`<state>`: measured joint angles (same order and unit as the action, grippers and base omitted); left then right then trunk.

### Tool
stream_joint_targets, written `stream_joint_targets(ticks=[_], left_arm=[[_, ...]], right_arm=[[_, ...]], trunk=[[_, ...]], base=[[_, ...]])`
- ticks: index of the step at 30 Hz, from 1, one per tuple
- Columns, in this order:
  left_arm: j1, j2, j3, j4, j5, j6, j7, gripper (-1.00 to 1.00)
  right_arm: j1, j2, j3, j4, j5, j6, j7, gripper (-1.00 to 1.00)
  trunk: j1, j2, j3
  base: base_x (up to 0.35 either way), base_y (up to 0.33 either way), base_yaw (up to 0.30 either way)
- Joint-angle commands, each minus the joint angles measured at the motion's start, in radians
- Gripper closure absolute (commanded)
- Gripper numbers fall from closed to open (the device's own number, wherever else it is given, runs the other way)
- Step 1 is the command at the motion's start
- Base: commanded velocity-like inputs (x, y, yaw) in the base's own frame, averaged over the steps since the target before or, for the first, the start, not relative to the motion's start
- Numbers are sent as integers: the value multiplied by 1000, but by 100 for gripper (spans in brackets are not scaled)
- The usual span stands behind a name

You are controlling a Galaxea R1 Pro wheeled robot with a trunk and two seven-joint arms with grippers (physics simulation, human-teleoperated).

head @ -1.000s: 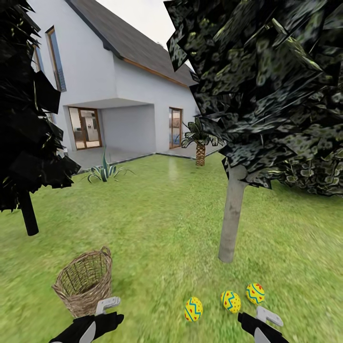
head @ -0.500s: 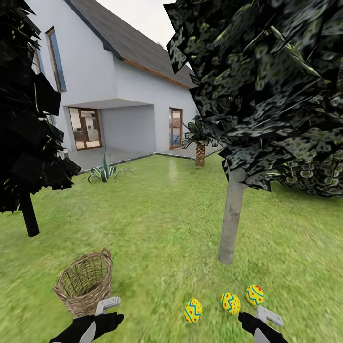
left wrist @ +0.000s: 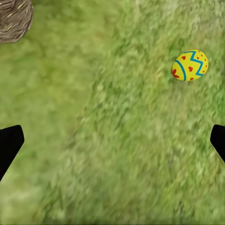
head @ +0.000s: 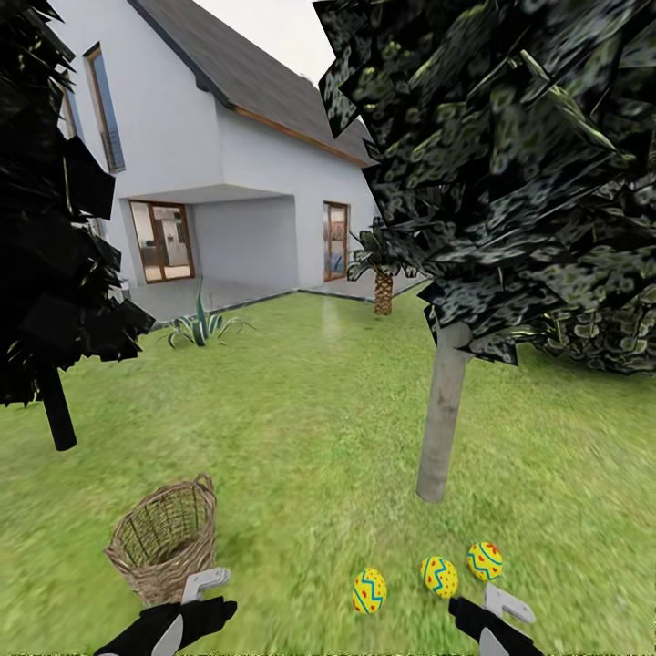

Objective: Take the three Easter eggs out of the wicker basket on the lawn in the garden, then place them on the lawn next to a single tree (choose any tree) so that all three eggs are next to the same tree and none are left in the basket.

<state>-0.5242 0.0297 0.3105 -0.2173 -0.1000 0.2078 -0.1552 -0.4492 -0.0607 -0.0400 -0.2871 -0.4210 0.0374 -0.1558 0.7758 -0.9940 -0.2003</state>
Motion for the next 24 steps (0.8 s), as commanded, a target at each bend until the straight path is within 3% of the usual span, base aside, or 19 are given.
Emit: stream_joint_targets(ticks=[1,24], left_arm=[[0,0,9,-2,-10,6,-6,-100],[0,-2,7,-2,-12,7,-6,-100]], right_arm=[[0,0,-3,-2,-2,4,-2,-100],[0,1,-3,-1,-2,6,-3,-100]], trunk=[[-4,6,0],[-92,167,34]], base=[[0,0,0],[0,0,0]])
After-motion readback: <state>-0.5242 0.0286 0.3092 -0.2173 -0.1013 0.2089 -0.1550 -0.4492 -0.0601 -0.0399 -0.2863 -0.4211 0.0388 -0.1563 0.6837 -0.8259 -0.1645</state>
